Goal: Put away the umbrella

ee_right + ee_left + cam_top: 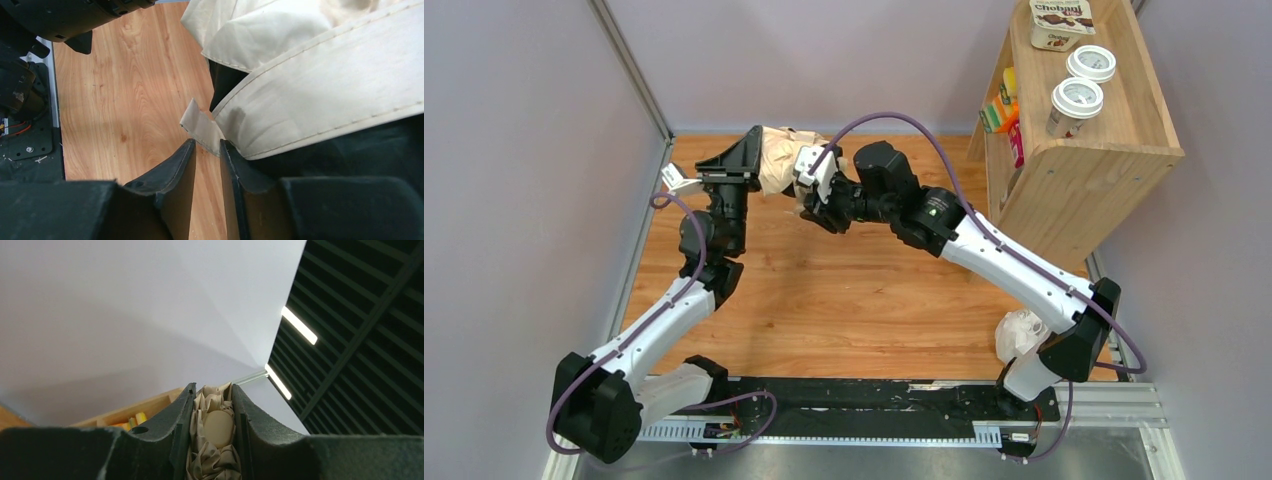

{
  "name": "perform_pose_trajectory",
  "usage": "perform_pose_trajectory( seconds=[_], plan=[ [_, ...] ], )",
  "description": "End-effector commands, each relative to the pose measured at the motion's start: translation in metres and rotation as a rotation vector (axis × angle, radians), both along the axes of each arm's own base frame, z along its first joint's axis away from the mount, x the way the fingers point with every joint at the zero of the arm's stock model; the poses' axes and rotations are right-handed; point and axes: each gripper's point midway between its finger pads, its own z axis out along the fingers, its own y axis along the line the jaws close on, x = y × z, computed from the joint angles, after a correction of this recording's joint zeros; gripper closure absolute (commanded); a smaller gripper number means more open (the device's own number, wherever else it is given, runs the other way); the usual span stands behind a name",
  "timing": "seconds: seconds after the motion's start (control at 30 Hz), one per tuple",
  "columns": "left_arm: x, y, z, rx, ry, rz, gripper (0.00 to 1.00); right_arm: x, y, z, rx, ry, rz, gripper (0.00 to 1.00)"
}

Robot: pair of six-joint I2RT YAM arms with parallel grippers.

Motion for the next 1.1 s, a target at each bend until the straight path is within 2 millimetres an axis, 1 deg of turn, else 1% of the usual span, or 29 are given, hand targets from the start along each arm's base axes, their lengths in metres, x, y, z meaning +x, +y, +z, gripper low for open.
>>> perform_pose_trajectory(
  seconds=[0.0, 0.03, 0.07, 0.1, 0.13, 0.17, 0.27, 0.3, 0.37, 0.43, 0.57, 0.67, 0.83, 0.9, 1.0, 1.07],
  plan=[
    [-0.05, 0.006, 0.087, -0.055, -0.337, -0.04, 1.0, 0.007, -0.003, 0.049, 0.104, -0.106, -0.03, 0.66],
    [-0.051, 0.005, 0.088, -0.046, -0.346, -0.038, 1.0, 0.006, -0.003, 0.054, 0.117, -0.106, -0.027, 0.63],
    [-0.056, 0.006, 0.093, -0.043, -0.382, -0.038, 1.0, 0.003, -0.001, 0.057, 0.128, -0.105, -0.018, 0.6],
    [-0.057, 0.006, 0.095, -0.018, -0.4, -0.017, 1.0, 0.001, -0.001, 0.063, 0.14, -0.108, -0.013, 0.57],
    [-0.063, 0.006, 0.103, -0.014, -0.441, -0.014, 1.0, -0.001, -0.001, 0.065, 0.144, -0.11, -0.012, 0.56],
    [-0.065, 0.006, 0.105, 0.006, -0.457, -0.002, 1.0, -0.004, -0.002, 0.069, 0.148, -0.11, -0.006, 0.53],
    [-0.075, 0.004, 0.117, 0.045, -0.514, 0.008, 1.0, -0.014, -0.008, 0.079, 0.161, -0.096, -0.01, 0.47],
    [-0.076, 0.003, 0.118, 0.068, -0.523, 0.02, 1.0, -0.018, -0.011, 0.084, 0.176, -0.087, -0.012, 0.46],
    [-0.077, 0.003, 0.12, 0.085, -0.533, 0.03, 1.0, -0.022, -0.018, 0.094, 0.212, -0.057, -0.045, 0.38],
    [-0.082, 0.004, 0.125, 0.086, -0.573, 0.039, 1.0, -0.028, -0.023, 0.099, 0.223, -0.018, -0.049, 0.35],
    [-0.082, 0.004, 0.129, 0.076, -0.598, 0.051, 1.0, -0.044, -0.034, 0.105, 0.25, 0.085, -0.082, 0.33],
    [-0.083, 0.003, 0.134, 0.083, -0.615, 0.054, 1.0, -0.061, -0.044, 0.106, 0.28, 0.163, -0.079, 0.3],
    [-0.087, 0.0, 0.143, 0.092, -0.654, 0.046, 1.0, -0.092, -0.057, 0.099, 0.332, 0.358, -0.07, 0.26],
    [-0.09, -0.001, 0.146, 0.108, -0.675, 0.053, 1.0, -0.097, -0.061, 0.095, 0.36, 0.457, -0.109, 0.24],
    [-0.094, -0.003, 0.149, 0.141, -0.705, 0.074, 1.0, -0.104, -0.065, 0.087, 0.38, 0.653, -0.197, 0.23],
    [-0.098, -0.001, 0.152, 0.146, -0.73, 0.088, 1.0, -0.105, -0.07, 0.081, 0.38, 0.773, -0.272, 0.23]
  ],
)
